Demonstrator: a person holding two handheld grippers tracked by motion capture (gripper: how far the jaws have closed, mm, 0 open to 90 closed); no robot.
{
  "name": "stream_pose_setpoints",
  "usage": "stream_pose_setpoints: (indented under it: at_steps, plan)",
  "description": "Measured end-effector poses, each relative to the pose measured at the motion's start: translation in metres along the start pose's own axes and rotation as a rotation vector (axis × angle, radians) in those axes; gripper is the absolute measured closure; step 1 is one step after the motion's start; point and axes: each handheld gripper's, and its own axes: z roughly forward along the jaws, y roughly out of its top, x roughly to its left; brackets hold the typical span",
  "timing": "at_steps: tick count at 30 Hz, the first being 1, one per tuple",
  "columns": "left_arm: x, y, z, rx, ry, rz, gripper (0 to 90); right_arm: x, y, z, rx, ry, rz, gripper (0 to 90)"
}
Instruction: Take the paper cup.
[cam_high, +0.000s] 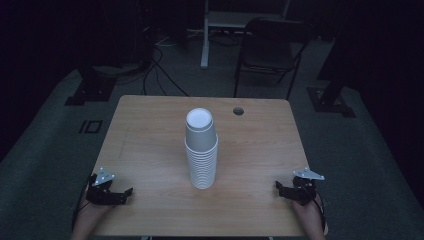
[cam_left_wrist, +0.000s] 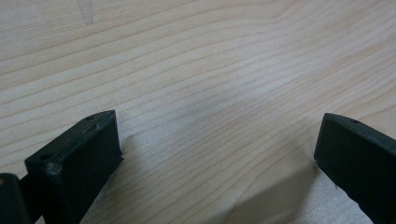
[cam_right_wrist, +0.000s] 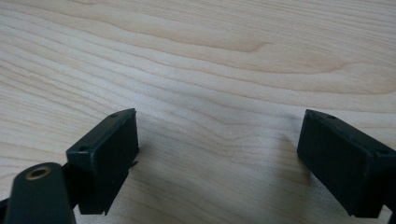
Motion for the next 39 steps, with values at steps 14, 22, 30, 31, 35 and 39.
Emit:
stream_pose_setpoints:
  at_steps: [14,22,30,31,35,39]
  plan:
    - [0.000,-0.001,-0.001,-0.002,-0.010,0.011,1.2,0.000,0.000,0.000,0.000,0.000,0.000,11.9]
    - [-0.004,0.003,-0.001,-0.011,-0.038,0.035,1.2,0.000,0.000,0.000,0.000,0.000,0.000,11.9]
    - [-0.012,0.014,-0.001,-0.050,-0.127,0.030,1.2,0.000,0.000,0.000,0.000,0.000,0.000,11.9]
    - [-0.013,0.016,-0.001,-0.050,-0.127,0.033,1.2,0.000,0.000,0.000,-0.001,0.000,0.000,11.9]
    - [-0.019,0.022,0.001,-0.052,-0.145,0.055,1.2,0.000,0.000,0.000,0.000,0.000,0.000,11.9]
    - [-0.025,0.030,0.003,-0.041,-0.161,0.063,1.2,0.000,0.000,0.000,0.000,0.000,0.000,11.9]
